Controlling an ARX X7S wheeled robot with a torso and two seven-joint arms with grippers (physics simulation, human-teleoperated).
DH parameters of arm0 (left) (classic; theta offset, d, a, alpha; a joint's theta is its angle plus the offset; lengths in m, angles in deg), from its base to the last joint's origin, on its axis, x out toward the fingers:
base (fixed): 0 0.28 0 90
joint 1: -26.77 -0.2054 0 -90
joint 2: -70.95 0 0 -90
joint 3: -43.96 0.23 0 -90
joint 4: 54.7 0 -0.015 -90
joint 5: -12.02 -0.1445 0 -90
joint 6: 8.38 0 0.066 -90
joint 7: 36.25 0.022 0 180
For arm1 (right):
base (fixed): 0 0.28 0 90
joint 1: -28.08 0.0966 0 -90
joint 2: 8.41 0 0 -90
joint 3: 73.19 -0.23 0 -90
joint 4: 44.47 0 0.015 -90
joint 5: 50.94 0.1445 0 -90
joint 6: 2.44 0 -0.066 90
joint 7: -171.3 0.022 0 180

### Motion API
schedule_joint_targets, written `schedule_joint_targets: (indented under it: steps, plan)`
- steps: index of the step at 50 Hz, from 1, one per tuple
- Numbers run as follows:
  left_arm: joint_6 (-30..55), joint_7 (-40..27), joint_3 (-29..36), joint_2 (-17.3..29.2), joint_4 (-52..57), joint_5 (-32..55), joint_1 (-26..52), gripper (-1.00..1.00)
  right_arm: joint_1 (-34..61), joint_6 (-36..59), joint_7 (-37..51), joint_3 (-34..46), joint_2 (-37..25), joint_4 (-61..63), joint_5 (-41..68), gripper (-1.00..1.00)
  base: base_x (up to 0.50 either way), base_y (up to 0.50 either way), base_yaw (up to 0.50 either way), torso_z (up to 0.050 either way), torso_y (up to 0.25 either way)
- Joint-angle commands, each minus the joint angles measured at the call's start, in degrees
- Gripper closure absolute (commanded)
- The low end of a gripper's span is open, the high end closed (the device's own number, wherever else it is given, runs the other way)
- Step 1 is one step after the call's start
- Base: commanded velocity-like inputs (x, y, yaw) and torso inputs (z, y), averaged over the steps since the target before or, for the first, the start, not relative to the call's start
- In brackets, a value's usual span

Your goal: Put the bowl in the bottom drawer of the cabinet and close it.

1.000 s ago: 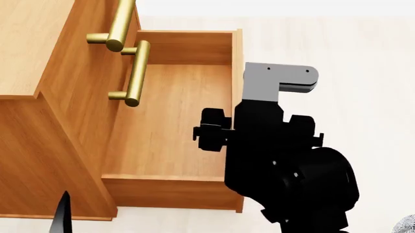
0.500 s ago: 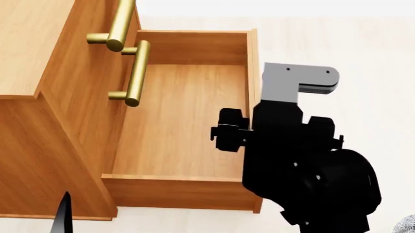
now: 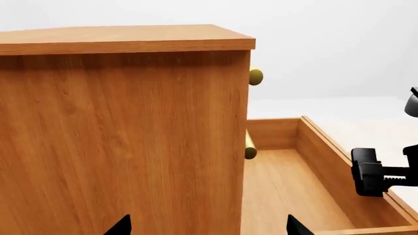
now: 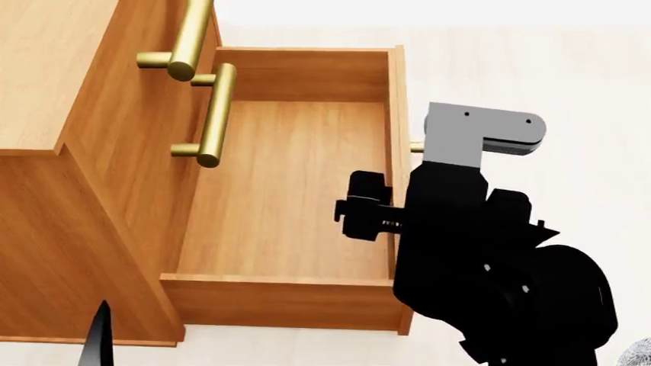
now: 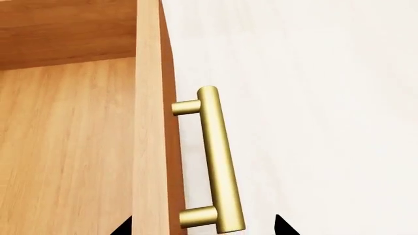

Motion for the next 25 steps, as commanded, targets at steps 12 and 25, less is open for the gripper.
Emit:
schedule_joint_targets:
  steps: [12, 25]
  plan:
    - [-4.96, 0.52, -0.78, -1.3, -3.62, -1.85, 1.1, -1.0, -0.26, 3.49, -0.46, -0.35, -0.1, 5.74, -2.39, -1.0, 0.0, 0.0, 0.0, 0.0, 0.0]
    - [-4.64, -0.23, -0.44, -1.1, -3.11, -1.15, 1.8, -1.0, 1.29, 8.06, 2.2, -2.65, 0.61, 10.96, 2.4, -1.0, 0.0, 0.0, 0.0, 0.0, 0.0]
